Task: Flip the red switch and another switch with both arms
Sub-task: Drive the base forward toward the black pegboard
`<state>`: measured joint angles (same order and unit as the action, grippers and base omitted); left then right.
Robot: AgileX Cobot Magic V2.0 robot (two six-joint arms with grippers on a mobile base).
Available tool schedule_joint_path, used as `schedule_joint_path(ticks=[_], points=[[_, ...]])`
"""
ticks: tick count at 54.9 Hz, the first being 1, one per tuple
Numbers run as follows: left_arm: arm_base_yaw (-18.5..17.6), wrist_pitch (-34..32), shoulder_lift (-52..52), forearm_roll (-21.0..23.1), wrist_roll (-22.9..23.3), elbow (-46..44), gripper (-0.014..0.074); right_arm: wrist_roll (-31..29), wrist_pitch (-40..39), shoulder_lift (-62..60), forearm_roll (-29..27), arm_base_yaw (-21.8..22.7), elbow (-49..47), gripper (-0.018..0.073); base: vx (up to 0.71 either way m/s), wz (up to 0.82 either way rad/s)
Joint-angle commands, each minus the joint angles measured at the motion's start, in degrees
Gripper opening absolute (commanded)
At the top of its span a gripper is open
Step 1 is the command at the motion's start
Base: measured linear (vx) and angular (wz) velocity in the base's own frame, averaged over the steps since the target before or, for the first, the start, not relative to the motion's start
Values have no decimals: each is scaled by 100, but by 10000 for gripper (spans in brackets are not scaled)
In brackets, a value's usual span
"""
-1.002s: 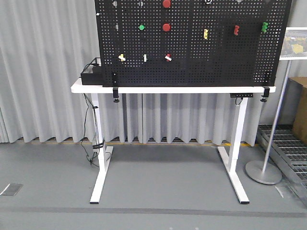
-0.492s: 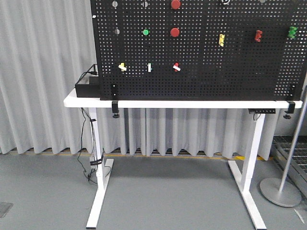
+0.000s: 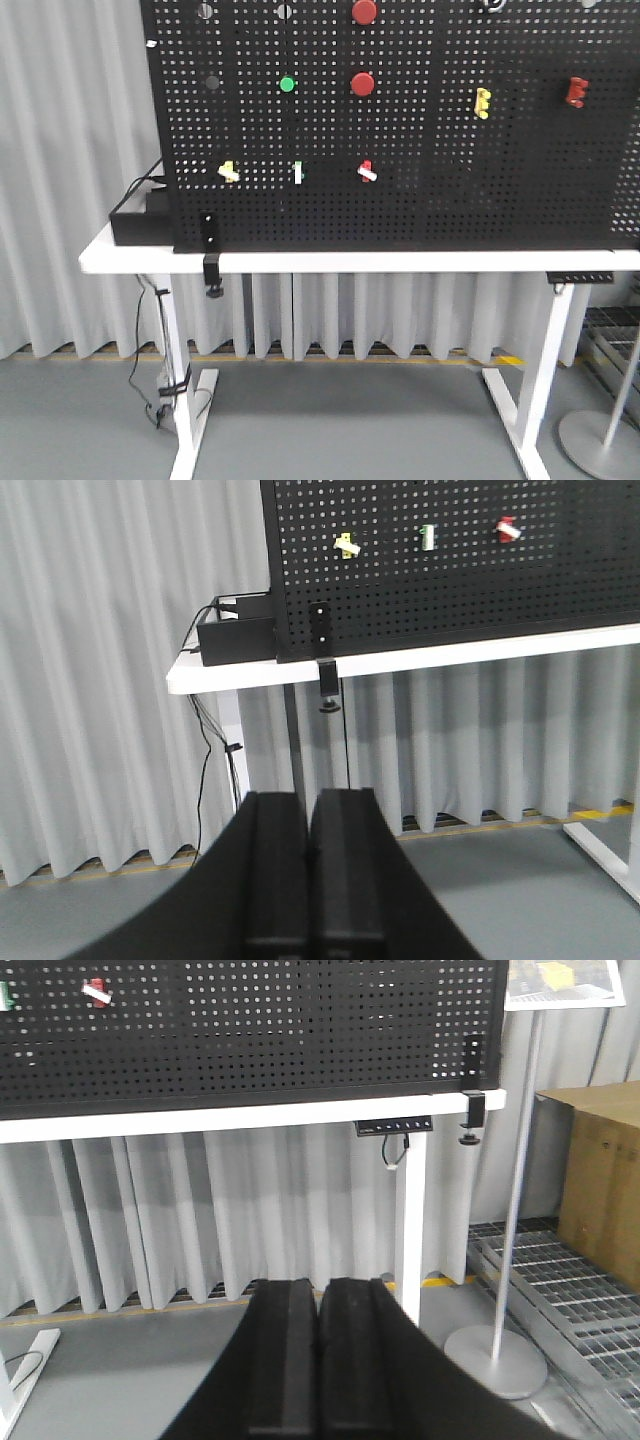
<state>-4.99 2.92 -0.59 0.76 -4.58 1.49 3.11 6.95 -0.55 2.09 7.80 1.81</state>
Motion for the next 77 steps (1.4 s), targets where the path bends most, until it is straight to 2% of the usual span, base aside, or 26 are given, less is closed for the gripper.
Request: schedule_joint_path(ticks=[1, 45, 77], points=[[-43, -485, -104, 4, 64, 108, 3, -39, -483, -80, 66, 25, 28, -6, 41, -2], [-43, -485, -104, 4, 64, 108, 3, -39, -483, -80, 66, 25, 28, -6, 42, 3], [-43, -485, -104, 4, 64, 108, 3, -39, -483, -80, 66, 25, 28, -6, 23, -1]])
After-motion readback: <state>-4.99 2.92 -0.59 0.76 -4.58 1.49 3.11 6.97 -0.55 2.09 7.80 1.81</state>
